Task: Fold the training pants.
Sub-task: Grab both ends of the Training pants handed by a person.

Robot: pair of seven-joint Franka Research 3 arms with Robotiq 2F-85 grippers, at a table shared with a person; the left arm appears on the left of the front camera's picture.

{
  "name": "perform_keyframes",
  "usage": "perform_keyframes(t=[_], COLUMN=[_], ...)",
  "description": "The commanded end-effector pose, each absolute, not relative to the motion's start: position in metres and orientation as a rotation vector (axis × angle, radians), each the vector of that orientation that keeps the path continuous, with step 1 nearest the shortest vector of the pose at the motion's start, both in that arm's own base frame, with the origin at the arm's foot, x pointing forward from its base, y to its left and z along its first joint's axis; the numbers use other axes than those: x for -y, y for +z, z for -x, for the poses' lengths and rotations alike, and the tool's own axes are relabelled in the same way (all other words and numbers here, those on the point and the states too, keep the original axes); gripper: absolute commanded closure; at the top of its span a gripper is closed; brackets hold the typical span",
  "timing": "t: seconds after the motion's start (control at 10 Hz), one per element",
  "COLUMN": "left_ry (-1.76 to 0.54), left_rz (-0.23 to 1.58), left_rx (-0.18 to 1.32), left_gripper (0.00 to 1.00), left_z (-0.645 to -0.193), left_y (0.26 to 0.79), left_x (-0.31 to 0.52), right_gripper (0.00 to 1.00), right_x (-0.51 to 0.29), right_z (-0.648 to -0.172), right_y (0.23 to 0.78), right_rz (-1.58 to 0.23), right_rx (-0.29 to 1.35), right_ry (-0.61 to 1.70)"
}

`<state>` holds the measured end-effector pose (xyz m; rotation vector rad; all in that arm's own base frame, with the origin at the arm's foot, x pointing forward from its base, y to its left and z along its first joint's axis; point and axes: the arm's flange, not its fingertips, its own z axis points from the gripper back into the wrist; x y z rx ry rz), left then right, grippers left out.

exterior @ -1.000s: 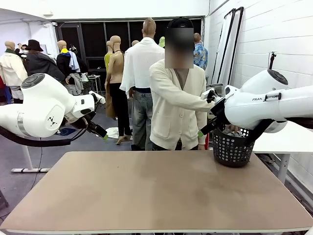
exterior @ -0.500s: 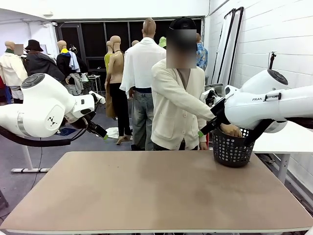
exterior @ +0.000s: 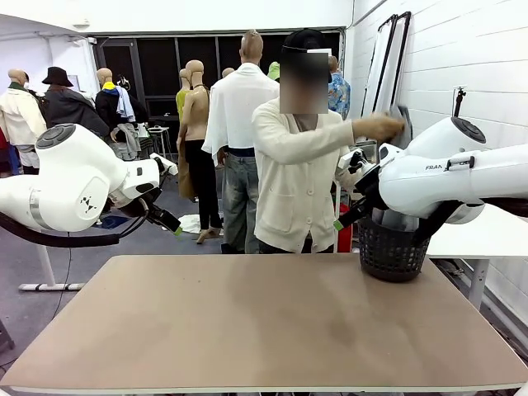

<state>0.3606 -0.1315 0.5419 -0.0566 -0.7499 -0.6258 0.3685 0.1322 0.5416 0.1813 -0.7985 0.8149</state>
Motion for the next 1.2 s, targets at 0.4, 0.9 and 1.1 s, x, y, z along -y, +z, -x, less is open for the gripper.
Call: perform_keyframes(t=[0.4,0.9,1.1], left_ry=[-0.621,-0.621,-0.621], left_rz=[0.048,0.048,0.048], left_rx=[0.748,0.748,0.748], left_gripper=[0.0,0.0,0.0], left_z=[-0.3602,-0.3602,-0.3602], left_y=[0.5423,0.5423,0.5423], left_x=[0.1306,0.1306,0.1306], right_gripper=[0.0,0.0,0.0], right_x=[-0.1323,-0.1323,-0.1323], right_z=[-0.3683,-0.3683,-0.3683], right_y=[0.5402,0.5402,0.5402], right_rz=[-0.184,-0.184,-0.184], right_rx=[0.793,0.793,0.793], right_ry=[0.816,0.816,0.816])
